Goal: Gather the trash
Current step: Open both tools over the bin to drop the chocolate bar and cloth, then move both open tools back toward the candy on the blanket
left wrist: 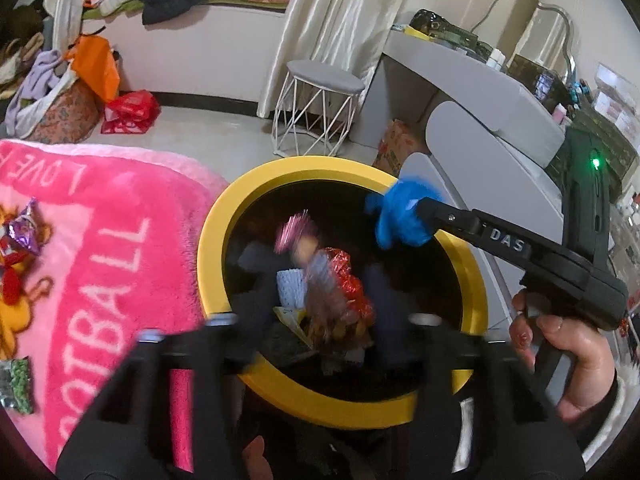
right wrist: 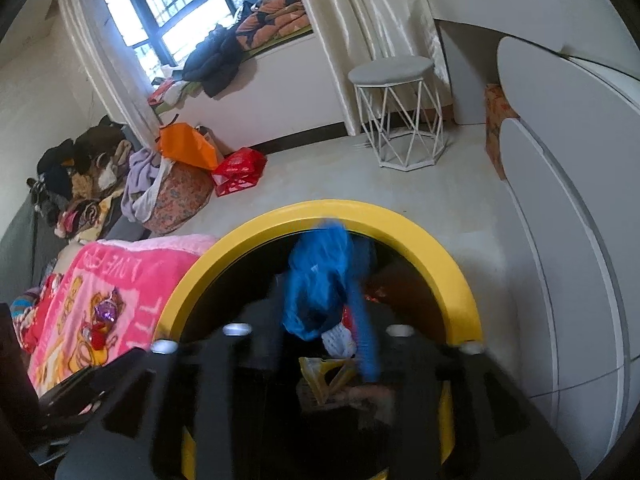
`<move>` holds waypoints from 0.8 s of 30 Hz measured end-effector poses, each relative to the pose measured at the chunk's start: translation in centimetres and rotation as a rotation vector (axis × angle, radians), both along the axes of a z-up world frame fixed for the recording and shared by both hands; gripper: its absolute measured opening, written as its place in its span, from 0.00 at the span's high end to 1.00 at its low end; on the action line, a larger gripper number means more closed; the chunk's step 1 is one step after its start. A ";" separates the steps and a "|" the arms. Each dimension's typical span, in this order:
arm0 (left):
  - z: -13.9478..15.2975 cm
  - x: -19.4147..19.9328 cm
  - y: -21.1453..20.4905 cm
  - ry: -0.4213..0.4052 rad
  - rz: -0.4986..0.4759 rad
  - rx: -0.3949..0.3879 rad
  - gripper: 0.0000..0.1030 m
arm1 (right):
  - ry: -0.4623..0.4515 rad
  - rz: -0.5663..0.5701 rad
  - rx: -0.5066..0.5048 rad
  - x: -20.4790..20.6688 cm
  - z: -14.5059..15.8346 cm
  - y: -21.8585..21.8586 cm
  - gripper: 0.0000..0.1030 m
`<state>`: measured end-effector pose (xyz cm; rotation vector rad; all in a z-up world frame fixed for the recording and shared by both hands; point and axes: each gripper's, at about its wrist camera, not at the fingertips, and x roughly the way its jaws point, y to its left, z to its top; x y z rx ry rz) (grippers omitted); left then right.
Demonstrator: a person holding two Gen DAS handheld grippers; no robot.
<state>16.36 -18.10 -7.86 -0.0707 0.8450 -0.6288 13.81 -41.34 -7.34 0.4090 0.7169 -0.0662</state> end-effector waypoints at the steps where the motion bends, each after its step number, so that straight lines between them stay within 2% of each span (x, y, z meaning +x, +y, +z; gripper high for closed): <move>1: 0.0 0.0 0.2 0.001 0.006 -0.012 0.42 | -0.006 -0.007 0.004 -0.1 0.1 -0.1 0.56; 3: 0.2 -0.3 0.7 -0.012 0.029 -0.019 0.21 | -0.009 -0.013 0.001 -0.2 0.2 -0.1 0.55; 7: 0.6 -1.0 2.2 -0.028 0.079 -0.020 0.10 | -0.022 -0.013 -0.008 -0.2 0.4 0.2 0.51; 17: 2.2 -2.1 7.3 -0.096 0.241 0.006 0.10 | -0.109 0.088 -0.050 -0.6 2.4 4.2 0.49; 24: 3.6 -2.3 10.7 -0.131 0.338 -0.003 0.10 | -0.159 0.177 -0.067 -0.9 3.6 7.2 0.48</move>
